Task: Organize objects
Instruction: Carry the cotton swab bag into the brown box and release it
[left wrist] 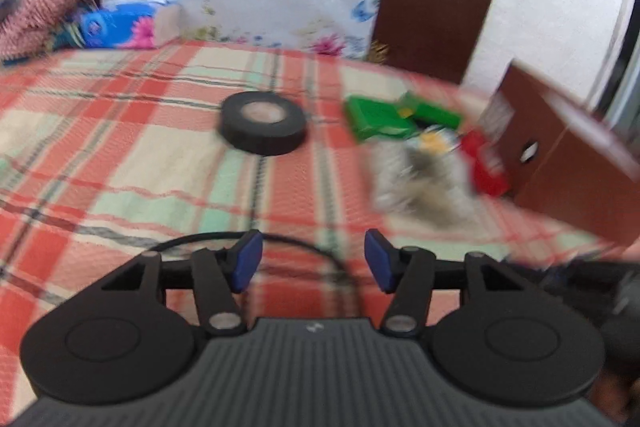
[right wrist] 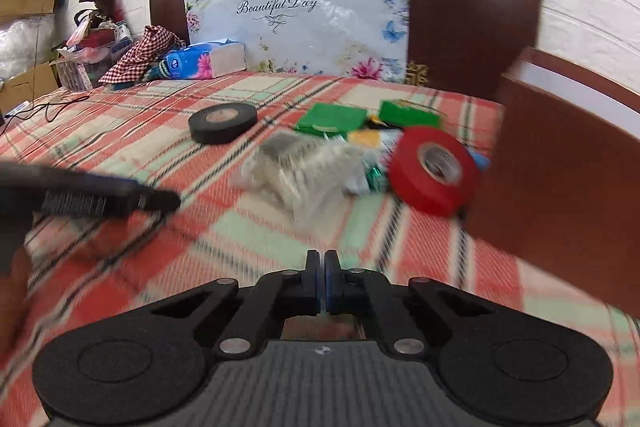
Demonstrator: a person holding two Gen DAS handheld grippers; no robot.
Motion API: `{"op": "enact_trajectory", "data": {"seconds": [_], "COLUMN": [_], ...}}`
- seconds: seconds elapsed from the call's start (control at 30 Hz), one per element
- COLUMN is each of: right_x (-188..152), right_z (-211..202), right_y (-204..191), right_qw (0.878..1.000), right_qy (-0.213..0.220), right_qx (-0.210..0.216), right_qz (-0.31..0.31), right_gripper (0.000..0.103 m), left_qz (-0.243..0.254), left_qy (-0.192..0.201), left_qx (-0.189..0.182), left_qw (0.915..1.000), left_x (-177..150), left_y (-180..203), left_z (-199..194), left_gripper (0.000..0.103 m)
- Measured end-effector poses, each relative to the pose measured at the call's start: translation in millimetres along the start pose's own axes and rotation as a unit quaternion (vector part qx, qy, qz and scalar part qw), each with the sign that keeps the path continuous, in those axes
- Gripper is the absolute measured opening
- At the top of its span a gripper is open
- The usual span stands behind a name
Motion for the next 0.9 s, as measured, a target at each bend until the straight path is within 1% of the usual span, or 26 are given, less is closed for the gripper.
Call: {"op": "enact_trajectory", "data": {"seconds": [0.03,0.07,0.13,0.17,0.2,0.23,0.27,0.3,0.33,0.37,0.43,0.47,0.5,0.53,0.57,0.63,0.67,0.73,0.83,0.87,0.9], "right_x": [-4,-6,-6,-5,-5,-5,-6,-6,-7,-7,-8,-8,-8,-7,-7,-6,-5,-7,-14,-17,-18], "right_z": [-7,-10,-11,-9,-8,-7,-6,-5,-4,-4,-3,-3,-4,-6,-7,-12,-15,-23,-32,-34,-34], "right_y": [3,6,13,16,16,13,10,7,4,2,2,3,4,6,7,9,9,5,-4,-6,-7], "right_qw": [1.000,1.000,0.999,0.998,0.998,0.999,0.999,0.999,1.000,1.000,1.000,1.000,1.000,1.000,1.000,0.999,0.999,0.999,0.999,0.999,0.999], "right_qy": [0.003,0.007,0.010,0.011,0.012,0.012,0.012,0.011,0.010,0.009,0.010,0.011,0.012,0.013,0.016,0.025,0.030,0.034,0.029,0.027,0.023], "right_qx": [-0.001,-0.001,0.010,0.015,0.018,0.022,0.025,0.025,0.024,0.021,0.017,0.017,0.018,0.017,0.015,0.007,0.006,0.013,0.030,0.032,0.030], "right_qz": [0.008,0.019,0.044,0.052,0.052,0.046,0.036,0.025,0.017,0.010,0.007,0.009,0.013,0.017,0.022,0.027,0.028,0.026,0.015,0.011,0.009], "right_gripper": [0.002,0.003,0.009,0.017,0.026,0.030,0.039,0.049,0.053,0.059,0.063,0.065,0.066,0.066,0.066,0.067,0.070,0.073,0.073,0.072,0.074], "left_qz": [-0.011,-0.011,0.008,0.019,0.029,0.037,0.043,0.045,0.043,0.035,0.010,0.002,0.004,0.011,0.012,-0.005,-0.017,-0.025,-0.004,0.005,0.013], "left_qy": [0.007,0.019,0.036,0.035,0.025,0.010,-0.004,-0.021,-0.042,-0.063,-0.101,-0.106,-0.098,-0.099,-0.108,-0.136,-0.153,-0.172,-0.181,-0.180,-0.179], "left_qx": [-0.020,-0.030,-0.039,-0.041,-0.041,-0.046,-0.047,-0.037,-0.025,-0.024,-0.035,-0.035,-0.030,-0.029,-0.039,-0.070,-0.082,-0.112,-0.138,-0.143,-0.143], "left_qw": [0.9997,0.9993,0.9985,0.9984,0.9984,0.9982,0.9979,0.9981,0.9979,0.9971,0.9942,0.9937,0.9947,0.9946,0.9933,0.9881,0.9846,0.9784,0.9738,0.9731,0.9733], "left_x": [9,19,38,44,49,52,54,54,53,51,43,40,39,38,35,27,21,4,-20,-25,-27], "left_y": [4,11,29,38,46,54,59,63,65,64,64,64,66,69,72,73,74,80,99,104,108], "left_z": [-6,-11,-14,-10,-3,8,20,34,47,59,78,81,78,75,71,60,54,40,21,15,11], "left_gripper": [0.058,0.059,0.061,0.070,0.083,0.088,0.091,0.091,0.091,0.089,0.070,0.065,0.060,0.056,0.051,0.049,0.048,0.048,0.048,0.048,0.048]}}
Point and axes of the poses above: each gripper's, at about its wrist camera, not at the fingertips, and z roughly the way its jaws point, y to its right, x to its top, the point moved 5 cm from there along z, roughly the way its jaws point, and after that the axes turned 11 degrees about x, right-handed, at the moved point
